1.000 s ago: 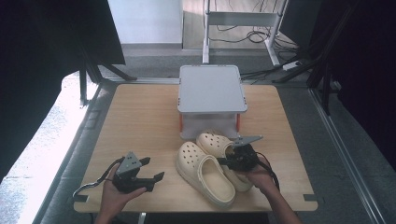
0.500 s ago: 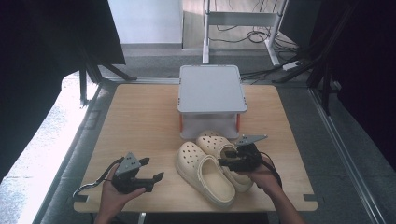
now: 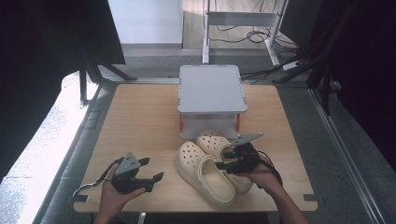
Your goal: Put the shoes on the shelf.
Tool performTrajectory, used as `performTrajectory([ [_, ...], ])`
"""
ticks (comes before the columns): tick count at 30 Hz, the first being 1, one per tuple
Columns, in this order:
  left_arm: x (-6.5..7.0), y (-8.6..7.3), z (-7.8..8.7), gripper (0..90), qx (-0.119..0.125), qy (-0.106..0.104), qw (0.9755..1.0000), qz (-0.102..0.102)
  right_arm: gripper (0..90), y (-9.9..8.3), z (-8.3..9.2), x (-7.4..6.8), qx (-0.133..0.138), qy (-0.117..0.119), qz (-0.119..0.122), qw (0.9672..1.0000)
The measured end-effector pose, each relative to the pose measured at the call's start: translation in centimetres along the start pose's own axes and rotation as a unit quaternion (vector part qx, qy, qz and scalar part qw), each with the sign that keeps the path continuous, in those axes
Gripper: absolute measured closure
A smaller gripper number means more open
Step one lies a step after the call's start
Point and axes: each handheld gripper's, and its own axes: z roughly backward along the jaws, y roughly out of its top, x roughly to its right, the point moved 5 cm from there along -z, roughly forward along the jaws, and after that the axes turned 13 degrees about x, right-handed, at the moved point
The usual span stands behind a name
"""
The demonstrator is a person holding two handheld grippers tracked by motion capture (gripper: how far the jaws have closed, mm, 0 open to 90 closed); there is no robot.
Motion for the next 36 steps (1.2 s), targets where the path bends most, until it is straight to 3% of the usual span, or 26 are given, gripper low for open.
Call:
performTrajectory([
  [9,0.0,0.0,0.1,24.6,0.001,0.0,1.0,0.0,44.2,0.2,-1.1,0.1,-0.053,-0.007,-0.006,0.9985],
  [16,0.0,0.0,0.0,24.6,0.001,-0.001,1.0,0.0,45.2,0.3,-2.4,-0.1,-0.095,-0.014,-0.003,0.9954],
  [27,0.0,0.0,0.1,24.6,0.002,-0.001,1.0,0.001,48.2,0.5,-3.3,-0.3,-0.111,-0.016,0.001,0.9936],
  [36,0.0,0.0,0.0,24.6,0.001,-0.001,1.0,0.0,55.0,0.5,-4.2,-0.3,-0.151,-0.029,0.012,0.988],
])
